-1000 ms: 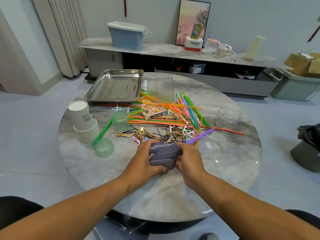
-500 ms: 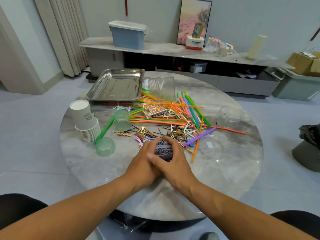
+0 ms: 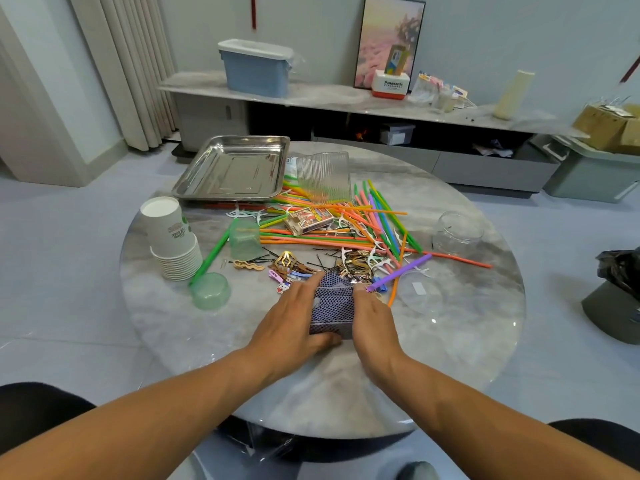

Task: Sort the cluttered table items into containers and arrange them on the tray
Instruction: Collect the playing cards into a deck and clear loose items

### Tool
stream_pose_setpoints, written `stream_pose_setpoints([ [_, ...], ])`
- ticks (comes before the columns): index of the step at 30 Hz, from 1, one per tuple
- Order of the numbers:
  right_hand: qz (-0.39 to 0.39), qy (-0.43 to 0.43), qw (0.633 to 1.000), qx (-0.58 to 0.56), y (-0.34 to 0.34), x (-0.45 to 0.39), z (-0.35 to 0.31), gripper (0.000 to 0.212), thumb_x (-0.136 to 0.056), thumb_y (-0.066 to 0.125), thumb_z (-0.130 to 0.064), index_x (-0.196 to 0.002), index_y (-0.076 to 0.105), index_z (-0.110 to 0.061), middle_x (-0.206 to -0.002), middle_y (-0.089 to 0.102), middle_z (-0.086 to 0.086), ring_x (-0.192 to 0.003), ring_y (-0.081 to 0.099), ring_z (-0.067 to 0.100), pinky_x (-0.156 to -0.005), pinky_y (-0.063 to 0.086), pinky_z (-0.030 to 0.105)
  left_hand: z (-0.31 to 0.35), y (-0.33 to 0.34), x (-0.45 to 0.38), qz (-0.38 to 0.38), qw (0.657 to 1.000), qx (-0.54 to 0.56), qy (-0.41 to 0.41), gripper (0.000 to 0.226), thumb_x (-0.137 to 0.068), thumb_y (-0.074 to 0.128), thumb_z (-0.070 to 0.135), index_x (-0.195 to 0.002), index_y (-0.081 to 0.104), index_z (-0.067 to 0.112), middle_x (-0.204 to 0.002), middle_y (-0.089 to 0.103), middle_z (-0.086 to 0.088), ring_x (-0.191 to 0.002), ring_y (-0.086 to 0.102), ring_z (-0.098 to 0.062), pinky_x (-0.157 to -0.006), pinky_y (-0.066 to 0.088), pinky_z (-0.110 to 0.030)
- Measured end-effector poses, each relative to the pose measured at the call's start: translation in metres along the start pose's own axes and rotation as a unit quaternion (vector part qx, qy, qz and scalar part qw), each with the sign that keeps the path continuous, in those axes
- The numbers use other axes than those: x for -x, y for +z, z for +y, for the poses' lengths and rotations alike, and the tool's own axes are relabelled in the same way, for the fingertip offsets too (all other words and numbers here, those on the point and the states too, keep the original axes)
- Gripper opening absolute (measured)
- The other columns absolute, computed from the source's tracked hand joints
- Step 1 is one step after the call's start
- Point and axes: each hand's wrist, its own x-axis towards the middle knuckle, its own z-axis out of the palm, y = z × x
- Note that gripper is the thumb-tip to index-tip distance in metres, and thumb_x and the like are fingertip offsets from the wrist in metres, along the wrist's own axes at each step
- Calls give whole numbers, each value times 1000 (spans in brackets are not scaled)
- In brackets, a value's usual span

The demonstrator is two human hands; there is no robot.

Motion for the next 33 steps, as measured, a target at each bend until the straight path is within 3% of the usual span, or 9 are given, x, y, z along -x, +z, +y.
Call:
stream_pose_setpoints([
  [4,-8,-79,997,-19,-2,0,-5,32,-107,41,-32,-131,62,-28,-124,61,-19,-115,56,-1,-99,42,22,0,3,2,22,999,-24,15,91,-76,79,51,-149,27,34,-137,45,8,-126,45,-13,-97,45,-31],
  [6,-39,-99,993,-50,-3,2,-10,32,-99,54,-49,-129,58,-38,-121,60,-22,-111,55,-8,-96,43,20,1,3,2,34,999,-31,26,77,-78,78,49,-139,35,33,-129,48,8,-118,49,-13,-88,46,-30],
  [10,-84,-93,992,25,1,13,-8,60,-64,73,-69,-114,55,-39,-114,62,-13,-104,62,4,-89,51,25,2,3,0,14,999,-27,34,67,-78,74,46,-135,42,37,-123,50,12,-114,52,-12,-89,49,-32],
  [15,3,-106,993,47,-1,4,-9,16,-89,65,-44,-90,67,-28,-90,70,-9,-87,66,6,-78,52,28,-1,2,4,15,998,-35,57,83,-80,79,40,-149,32,31,-139,47,10,-126,45,-11,-95,42,-26],
  [18,65,-72,995,25,-7,-8,-11,24,-94,53,-31,-83,73,-24,-91,70,-6,-89,64,11,-74,48,26,0,2,6,9,997,-44,68,89,-81,79,40,-153,27,32,-143,43,9,-130,42,-12,-100,40,-27],
  [22,89,46,992,-72,-11,-17,-6,28,-95,48,-17,-88,75,-21,-103,73,2,-98,66,21,-87,53,39,0,1,7,-6,997,-45,66,93,-82,77,44,-155,20,37,-145,40,10,-131,41,-12,-99,40,-28],
  [27,28,26,998,-53,-9,-8,2,38,-97,41,1,-92,70,-23,-99,69,-4,-92,65,12,-65,47,14,0,0,5,-11,997,-49,62,99,-82,78,47,-158,15,34,-147,40,6,-131,42,-13,-100,41,-29],
  [31,-1,-100,995,-31,-8,3,-6,20,-99,49,-29,-109,66,-31,-110,65,-17,-103,59,-3,-78,42,8,2,1,5,-10,996,-65,62,89,-83,75,47,-154,26,30,-140,45,5,-127,45,-16,-95,43,-31],
  [33,-62,-169,983,37,-5,12,-6,33,-89,56,-55,-117,61,-37,-118,58,-22,-113,53,-8,-89,39,5,3,0,5,-17,996,-63,56,84,-84,74,43,-153,29,28,-138,45,4,-125,47,-20,-93,45,-34],
])
